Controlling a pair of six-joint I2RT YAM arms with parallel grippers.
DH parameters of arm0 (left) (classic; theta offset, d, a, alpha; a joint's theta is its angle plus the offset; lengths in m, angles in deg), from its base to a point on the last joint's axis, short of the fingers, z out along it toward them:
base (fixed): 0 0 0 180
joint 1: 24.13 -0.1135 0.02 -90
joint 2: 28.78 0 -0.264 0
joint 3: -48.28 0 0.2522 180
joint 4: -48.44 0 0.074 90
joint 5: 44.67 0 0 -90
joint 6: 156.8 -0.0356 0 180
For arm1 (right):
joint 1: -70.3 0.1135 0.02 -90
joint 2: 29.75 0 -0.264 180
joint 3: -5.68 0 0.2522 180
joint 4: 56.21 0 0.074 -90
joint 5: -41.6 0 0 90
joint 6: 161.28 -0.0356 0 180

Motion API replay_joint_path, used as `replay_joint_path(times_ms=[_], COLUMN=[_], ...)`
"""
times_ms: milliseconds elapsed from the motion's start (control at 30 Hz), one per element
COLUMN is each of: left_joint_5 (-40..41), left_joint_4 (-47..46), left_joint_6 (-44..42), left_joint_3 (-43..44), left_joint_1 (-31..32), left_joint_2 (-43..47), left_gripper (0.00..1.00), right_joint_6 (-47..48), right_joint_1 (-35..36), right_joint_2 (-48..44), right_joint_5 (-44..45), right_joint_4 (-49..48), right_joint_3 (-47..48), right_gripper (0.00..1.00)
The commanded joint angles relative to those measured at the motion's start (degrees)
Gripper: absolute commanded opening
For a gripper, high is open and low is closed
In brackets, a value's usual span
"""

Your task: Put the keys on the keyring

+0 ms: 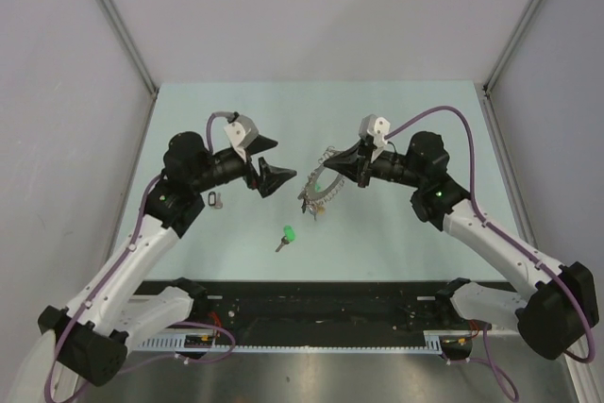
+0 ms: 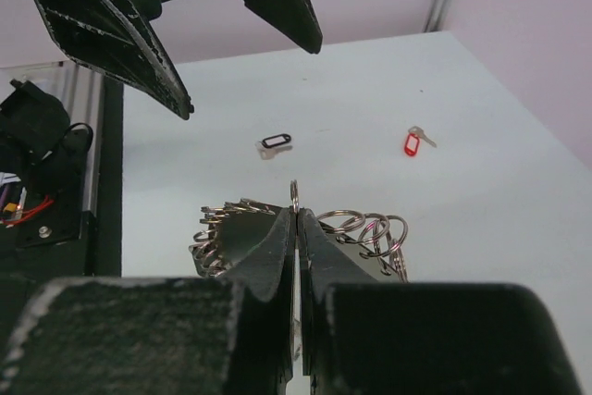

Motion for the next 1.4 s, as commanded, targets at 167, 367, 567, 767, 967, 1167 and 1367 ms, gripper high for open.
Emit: replay_joint_path(times_ms=[167, 367, 567, 767, 967, 1167, 1367], left_joint_5=[-13.4, -18.9, -20.1, -20.1, -17.5, -16.6, -16.4], left_joint_4=[-8.7, -9.0, -11.9, -11.4, -10.2, -11.8, -12.4], left_joint_6=[0.2, -2.6, -4.1, -5.6, -6.7, -6.2, -5.0], left_joint_3=[-5.4, -6.2, -8.2, -9.0, -8.4, -9.3, -9.1], left_joint_1=[0.9, 1.1, 2.0, 4.4, 6.7, 6.8, 7.5], left_joint_2=[4.9, 3.5, 3.1, 1.7, 0.7, 2.1, 0.8], left_gripper=[0.81, 0.66, 0.59, 0.43, 0.23, 0.18, 0.2], right_joint_6=[-5.4, -4.9, -4.9, -6.0, -7.5, -7.3, -7.6], right_joint_1=[4.5, 6.4, 6.7, 6.8, 6.9, 6.9, 7.1], right_joint_2=[-3.8, -4.4, -6.6, -7.8, -8.4, -8.3, -7.9], right_joint_5=[-2.8, -3.0, -2.1, -1.0, -0.7, -0.3, -0.6], right_joint_4=[-12.5, -11.5, -11.1, -11.5, -13.3, -13.2, -14.2], right_joint_3=[-3.3, -4.2, -5.9, -7.3, -9.0, -9.3, -9.4], right_gripper=[0.0, 0.0, 0.0, 0.0, 0.0, 0.0, 0.0])
